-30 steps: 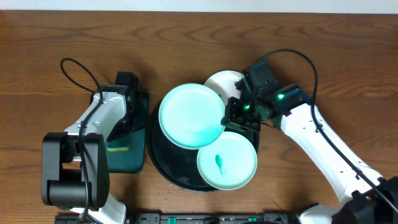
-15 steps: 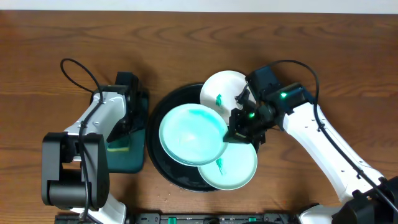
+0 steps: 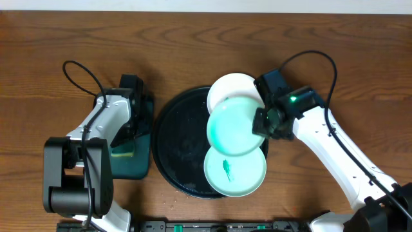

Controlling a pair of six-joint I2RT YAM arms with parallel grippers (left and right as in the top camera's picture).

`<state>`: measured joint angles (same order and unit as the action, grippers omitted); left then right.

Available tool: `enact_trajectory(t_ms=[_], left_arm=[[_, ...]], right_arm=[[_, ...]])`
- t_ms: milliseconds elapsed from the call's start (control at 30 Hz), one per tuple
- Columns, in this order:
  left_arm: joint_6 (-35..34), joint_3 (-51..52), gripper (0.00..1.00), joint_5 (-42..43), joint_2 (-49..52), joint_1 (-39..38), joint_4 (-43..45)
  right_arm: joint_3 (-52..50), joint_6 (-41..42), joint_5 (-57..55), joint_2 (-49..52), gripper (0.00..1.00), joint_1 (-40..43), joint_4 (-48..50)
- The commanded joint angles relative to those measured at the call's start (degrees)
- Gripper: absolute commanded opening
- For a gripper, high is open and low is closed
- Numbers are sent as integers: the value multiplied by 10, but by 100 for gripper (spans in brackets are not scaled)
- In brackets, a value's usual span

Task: Clean dirty plates on tray and stack at the side
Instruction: 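Lift the cleaned plate off the black tray with the right gripper, then swing the plate over the water tray with the right gripper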

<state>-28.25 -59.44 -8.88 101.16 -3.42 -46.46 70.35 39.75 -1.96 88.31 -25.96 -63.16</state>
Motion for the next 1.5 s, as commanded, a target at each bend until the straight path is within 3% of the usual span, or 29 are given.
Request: enact_trajectory(t_ms=[0,267,433,700,1000,1267,1467], left_arm=[[3,-1,79,10,8,2,1],[3,-1,79,10,8,2,3],[4,-2,80,15,5,7,4],[30,-16,85,106,-47,85,-17],[31,-19,85,111,-152,124,-41],[31,-38,85,110,-239,130,-74],[29,-50,85,111,-286,177,-93]], right_arm=[[1,-52,-72,-9,1,-20,72],[1,-105,-85,-9,1,-84,211],[1,-105,-76,-9,1,-103,215],[1,-104,-25,9,1,-104,212],[7,-98,71,103,1,-104,269],[124,-131,84,159,1,-124,230],[218,-137,57,177,1,-136,201]])
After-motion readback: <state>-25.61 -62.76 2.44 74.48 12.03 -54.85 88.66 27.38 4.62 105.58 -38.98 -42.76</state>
